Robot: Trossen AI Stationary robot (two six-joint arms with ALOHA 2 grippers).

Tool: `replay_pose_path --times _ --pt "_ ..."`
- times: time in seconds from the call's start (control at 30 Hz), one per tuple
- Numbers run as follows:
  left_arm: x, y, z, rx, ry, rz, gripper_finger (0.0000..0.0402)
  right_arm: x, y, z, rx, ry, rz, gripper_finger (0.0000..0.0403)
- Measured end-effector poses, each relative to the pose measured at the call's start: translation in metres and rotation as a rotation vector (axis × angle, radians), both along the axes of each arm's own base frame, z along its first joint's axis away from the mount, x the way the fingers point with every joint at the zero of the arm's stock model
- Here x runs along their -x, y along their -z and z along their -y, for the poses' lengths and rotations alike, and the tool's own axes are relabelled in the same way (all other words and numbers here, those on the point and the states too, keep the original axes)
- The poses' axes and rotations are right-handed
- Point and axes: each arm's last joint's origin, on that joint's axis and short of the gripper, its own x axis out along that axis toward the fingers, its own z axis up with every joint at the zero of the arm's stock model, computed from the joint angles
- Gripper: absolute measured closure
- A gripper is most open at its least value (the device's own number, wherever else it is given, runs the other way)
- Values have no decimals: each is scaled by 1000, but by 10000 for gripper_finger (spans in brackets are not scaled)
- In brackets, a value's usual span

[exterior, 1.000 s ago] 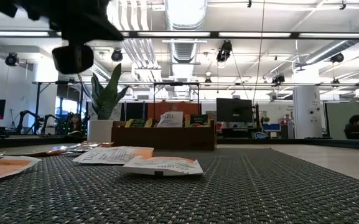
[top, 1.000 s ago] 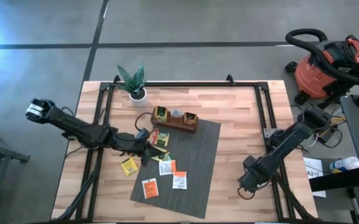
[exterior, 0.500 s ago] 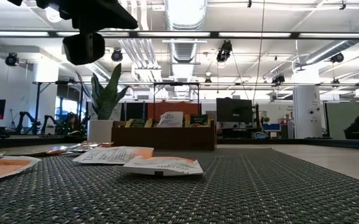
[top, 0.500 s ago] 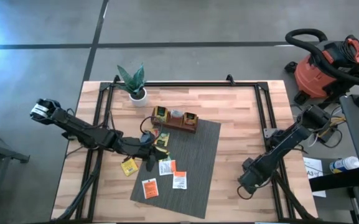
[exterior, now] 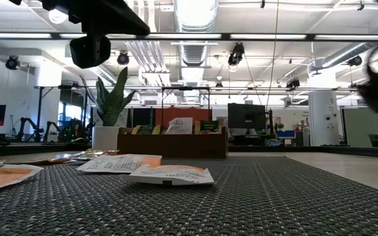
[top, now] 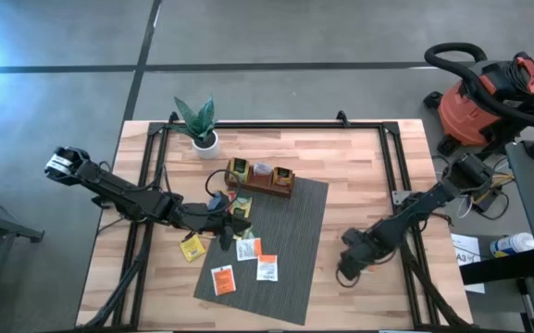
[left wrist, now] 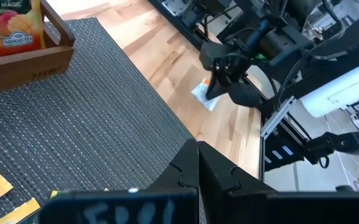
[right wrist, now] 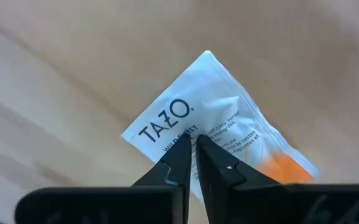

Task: Pick & Place Tea
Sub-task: Put the white tea bag into the middle compartment of the wooden organizer

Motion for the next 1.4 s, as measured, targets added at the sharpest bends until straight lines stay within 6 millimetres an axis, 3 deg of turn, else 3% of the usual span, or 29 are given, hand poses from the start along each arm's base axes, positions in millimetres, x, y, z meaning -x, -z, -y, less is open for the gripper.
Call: replay_pose_path --times 0.33,0.73,0.83,1.07,1.27,1.4 --pt "-2 2 0 5 -9 -2 401 -43 -4 27 99 80 376 374" --pt "-29 20 11 26 -10 -2 401 -47 -51 18 155 79 661 374" --pt "-38 25 14 21 -5 -24 401 -44 -56 19 141 79 628 374" --pt "-68 24 24 -23 56 -37 401 -18 -50 24 227 144 307 374" --pt "-116 23 30 -82 212 -29 401 -18 -42 23 172 150 324 374" --pt "-148 38 29 -117 271 -116 401 -20 -39 23 168 160 338 374"
